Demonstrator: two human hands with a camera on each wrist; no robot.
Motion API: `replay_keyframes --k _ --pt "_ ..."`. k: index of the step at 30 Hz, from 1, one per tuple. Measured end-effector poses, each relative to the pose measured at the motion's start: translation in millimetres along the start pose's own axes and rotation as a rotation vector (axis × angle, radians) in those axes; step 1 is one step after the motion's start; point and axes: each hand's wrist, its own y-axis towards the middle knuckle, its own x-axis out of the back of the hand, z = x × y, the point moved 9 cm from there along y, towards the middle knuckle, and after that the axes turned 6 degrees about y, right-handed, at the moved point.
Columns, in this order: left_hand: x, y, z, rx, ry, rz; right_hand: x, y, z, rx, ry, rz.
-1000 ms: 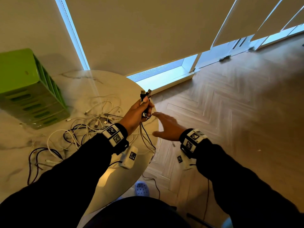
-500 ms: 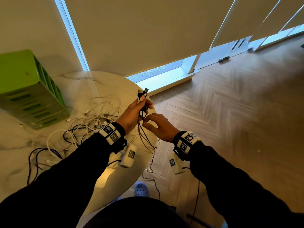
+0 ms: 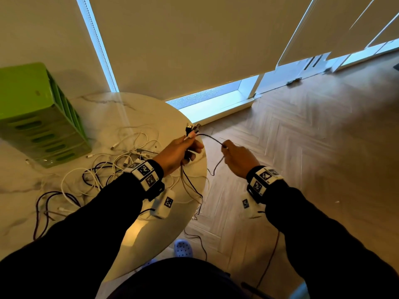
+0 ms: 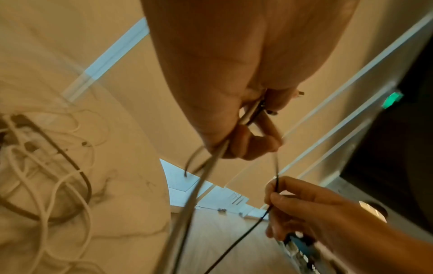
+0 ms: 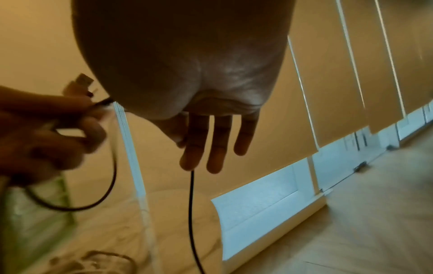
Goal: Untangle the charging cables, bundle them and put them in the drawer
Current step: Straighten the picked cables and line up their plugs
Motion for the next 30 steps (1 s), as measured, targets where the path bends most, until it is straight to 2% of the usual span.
replay_keyframes --k 3,6,7,9,11,13,16,18,20,22,24,28,29,30 --pt "-8 -4 -1 0.019 -0.045 0.01 -5 -3 -67 -0.291 -0.091 0.149" --pt "-9 -5 -7 0.022 -0.243 0.016 -26 -31 -105 -0.484 -0.315 0.507" --pt "-11 -6 -9 0.023 -0.282 0.025 -33 -39 -108 -0.507 -0.347 0.591" --pt "-19 -8 -13 0.014 -0.305 0.053 -46 -43 -81 -0.4 -0.242 0.641" --pt "-30 -10 -16 -0.009 -0.287 0.112 -55 -38 -24 -0.162 0.01 0.621" --pt "-42 -12 -18 -0.022 -0.269 0.177 -61 -35 32 -0.009 0.276 0.632" --pt "-49 -15 -25 -0.015 -0.23 0.287 -76 -44 85 0.063 0.446 0.787" --pt "-46 -19 -29 -0.001 -0.185 0.387 -90 -48 88 0.082 0.486 0.884" --pt "-35 -26 -27 0.035 -0.116 0.469 -99 -48 73 0.017 0.528 0.937" --pt "-23 -31 -23 0.066 -0.092 0.492 -92 -39 53 -0.03 0.472 0.881" --pt "-12 -32 -22 0.057 -0.14 0.446 -80 -23 34 -0.036 0.344 0.76" --pt "16 -28 -40 -0.045 -0.383 0.227 -58 14 7 -0.022 0.157 0.346" --pt "26 -28 -46 -0.068 -0.426 0.16 -60 17 3 -0.023 0.164 0.313" --pt "38 -29 -51 -0.086 -0.463 0.103 -69 15 4 -0.03 0.186 0.365"
